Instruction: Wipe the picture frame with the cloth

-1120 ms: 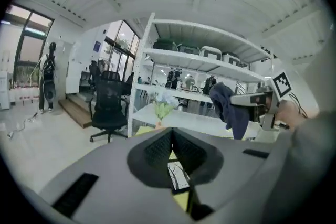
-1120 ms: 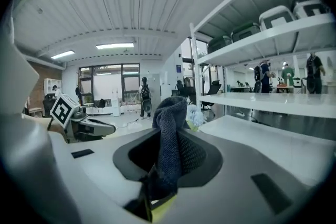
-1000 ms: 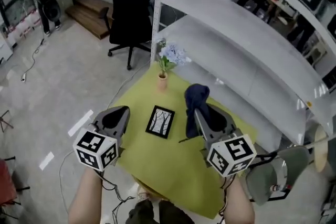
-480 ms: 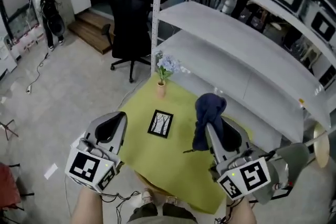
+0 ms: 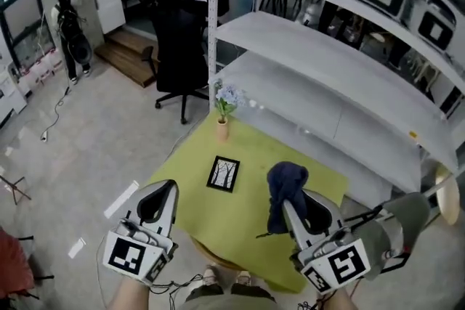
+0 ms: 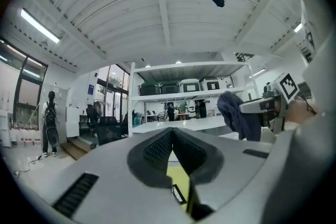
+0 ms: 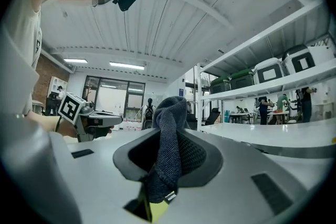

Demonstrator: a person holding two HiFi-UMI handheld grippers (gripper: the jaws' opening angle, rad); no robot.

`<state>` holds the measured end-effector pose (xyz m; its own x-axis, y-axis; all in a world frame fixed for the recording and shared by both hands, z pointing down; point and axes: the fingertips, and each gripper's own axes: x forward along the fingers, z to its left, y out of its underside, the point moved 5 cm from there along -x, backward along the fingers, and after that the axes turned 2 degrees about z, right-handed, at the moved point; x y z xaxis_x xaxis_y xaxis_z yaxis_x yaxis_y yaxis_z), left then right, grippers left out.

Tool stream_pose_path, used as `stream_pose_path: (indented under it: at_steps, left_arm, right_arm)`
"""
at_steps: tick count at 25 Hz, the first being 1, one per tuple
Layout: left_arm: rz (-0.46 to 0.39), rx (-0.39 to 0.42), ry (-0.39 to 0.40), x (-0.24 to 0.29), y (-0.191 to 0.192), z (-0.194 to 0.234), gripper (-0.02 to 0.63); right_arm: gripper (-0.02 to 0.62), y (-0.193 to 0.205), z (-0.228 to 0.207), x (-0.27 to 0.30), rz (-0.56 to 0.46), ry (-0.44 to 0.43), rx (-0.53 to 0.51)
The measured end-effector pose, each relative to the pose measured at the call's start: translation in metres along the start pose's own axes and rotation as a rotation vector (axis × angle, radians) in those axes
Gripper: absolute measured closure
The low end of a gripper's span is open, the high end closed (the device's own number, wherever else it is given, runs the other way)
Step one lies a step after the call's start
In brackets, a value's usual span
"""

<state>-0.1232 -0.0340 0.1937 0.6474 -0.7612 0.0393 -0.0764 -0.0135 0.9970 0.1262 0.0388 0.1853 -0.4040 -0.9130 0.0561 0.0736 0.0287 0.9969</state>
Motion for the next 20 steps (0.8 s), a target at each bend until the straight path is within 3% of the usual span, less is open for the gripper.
stream_pose_path:
  at_steps: [4, 11, 20]
  left_arm:
    - [0.029, -0.027, -0.008, -0.007, 0.02, -0.01, 0.6]
    - [0.151, 0.027, 0.03, -0.013, 0.053, -0.027, 0.6]
    - [0.132, 0.014, 0.034, -0.009, 0.047, -0.03, 0.6]
  right_arm:
    - [0.505, 0.019, 0.007, -0.01, 0.047, 0.002, -0.003]
    - [0.506, 0.048, 0.017, -0.013, 0.118, -0.048, 0.054]
    - [0.506, 0.05, 0.018, -0.008, 0.107, -0.056, 0.047]
